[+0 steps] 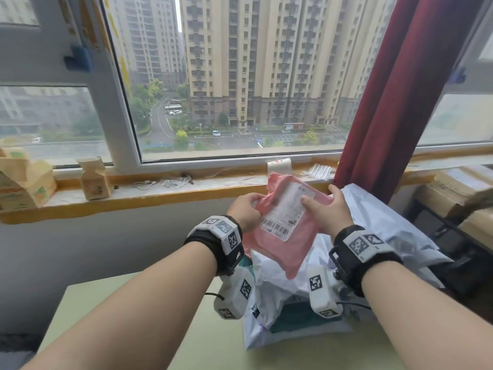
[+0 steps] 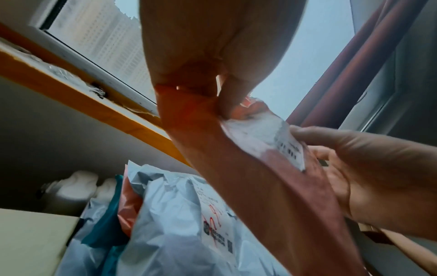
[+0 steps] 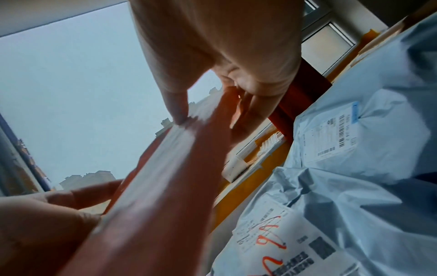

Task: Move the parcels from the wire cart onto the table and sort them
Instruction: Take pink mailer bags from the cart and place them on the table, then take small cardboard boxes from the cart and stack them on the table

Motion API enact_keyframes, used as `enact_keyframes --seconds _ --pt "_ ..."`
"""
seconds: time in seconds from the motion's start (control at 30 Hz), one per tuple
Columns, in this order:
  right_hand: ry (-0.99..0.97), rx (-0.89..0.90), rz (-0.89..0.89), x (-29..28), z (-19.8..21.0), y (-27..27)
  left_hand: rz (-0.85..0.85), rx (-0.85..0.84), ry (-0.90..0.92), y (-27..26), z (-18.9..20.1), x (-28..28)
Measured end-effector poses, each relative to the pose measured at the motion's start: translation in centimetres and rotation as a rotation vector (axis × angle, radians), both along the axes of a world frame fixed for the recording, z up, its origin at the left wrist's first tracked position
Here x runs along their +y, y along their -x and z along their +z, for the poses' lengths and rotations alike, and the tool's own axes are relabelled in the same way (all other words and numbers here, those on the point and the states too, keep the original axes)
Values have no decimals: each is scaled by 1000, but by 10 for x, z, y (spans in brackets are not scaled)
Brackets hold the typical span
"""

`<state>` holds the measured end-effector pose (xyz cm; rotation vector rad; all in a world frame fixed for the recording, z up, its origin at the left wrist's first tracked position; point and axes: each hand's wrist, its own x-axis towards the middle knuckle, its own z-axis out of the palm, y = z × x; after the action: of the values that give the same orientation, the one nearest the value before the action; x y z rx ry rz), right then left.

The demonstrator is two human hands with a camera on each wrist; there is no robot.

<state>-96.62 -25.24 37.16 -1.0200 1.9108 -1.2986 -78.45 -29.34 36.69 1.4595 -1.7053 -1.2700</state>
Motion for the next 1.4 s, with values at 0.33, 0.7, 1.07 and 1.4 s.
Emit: enact_keyframes --seconds 0.33,0.7,1.07,1.4 --pt "-187 285 129 -17 -37 16 24 -126 -114 37 -56 -1" --pt "-302 419 231 -23 -49 9 75 -211 -28 24 -55 -13" --pt "-111 384 277 -43 -21 -46 170 -218 34 -57 -35 -13" --pt "-61 369 527 -52 -25 -177 375 -216 5 -188 -33 28"
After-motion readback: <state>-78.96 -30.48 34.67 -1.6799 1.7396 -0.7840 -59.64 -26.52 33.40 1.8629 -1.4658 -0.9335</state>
